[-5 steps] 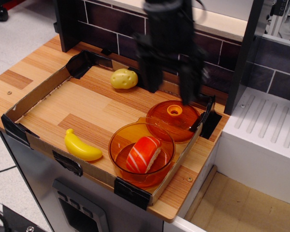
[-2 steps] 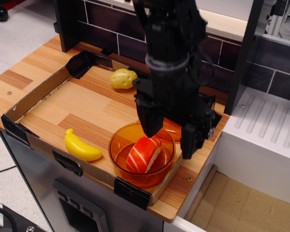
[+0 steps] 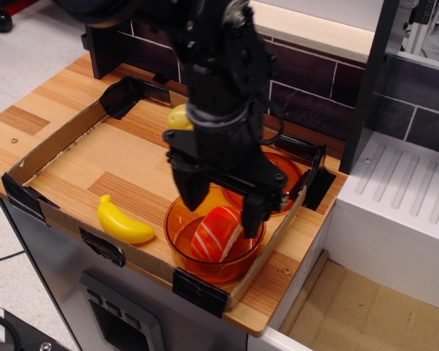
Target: Take sushi out of pot
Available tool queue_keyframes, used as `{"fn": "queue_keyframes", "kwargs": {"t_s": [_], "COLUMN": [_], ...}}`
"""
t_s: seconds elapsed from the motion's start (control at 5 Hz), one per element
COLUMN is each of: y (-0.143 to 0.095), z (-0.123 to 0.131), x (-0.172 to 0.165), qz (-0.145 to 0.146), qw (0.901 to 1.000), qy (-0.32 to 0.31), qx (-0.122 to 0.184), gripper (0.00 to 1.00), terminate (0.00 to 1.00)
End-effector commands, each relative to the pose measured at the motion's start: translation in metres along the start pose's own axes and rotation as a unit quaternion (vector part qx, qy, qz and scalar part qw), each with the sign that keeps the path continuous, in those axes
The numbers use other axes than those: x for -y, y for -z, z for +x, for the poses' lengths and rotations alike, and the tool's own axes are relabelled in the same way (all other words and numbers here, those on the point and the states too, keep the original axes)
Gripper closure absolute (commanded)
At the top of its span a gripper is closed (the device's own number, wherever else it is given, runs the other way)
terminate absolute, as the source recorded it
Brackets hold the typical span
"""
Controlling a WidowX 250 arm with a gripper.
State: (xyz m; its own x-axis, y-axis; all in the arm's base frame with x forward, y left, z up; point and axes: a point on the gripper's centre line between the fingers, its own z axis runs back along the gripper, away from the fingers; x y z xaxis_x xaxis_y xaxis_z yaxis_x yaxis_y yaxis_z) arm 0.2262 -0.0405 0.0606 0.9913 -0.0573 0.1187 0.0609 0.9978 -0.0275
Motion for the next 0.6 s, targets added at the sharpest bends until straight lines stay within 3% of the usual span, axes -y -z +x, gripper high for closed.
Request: {"fn": "queue_keyframes", "kwargs": {"t_s": [0.0, 0.4], "y": [0.001, 0.020], "z": [0.000, 0.000], "x": [-0.019, -0.013], "qz": [-0.011, -0.012], "qw": [0.9989, 0.9991], "qy": [-0.046, -0.039], "qx": [0.004, -0.014], "gripper": [0.00, 0.00], "terminate": [0.00, 0.00]}}
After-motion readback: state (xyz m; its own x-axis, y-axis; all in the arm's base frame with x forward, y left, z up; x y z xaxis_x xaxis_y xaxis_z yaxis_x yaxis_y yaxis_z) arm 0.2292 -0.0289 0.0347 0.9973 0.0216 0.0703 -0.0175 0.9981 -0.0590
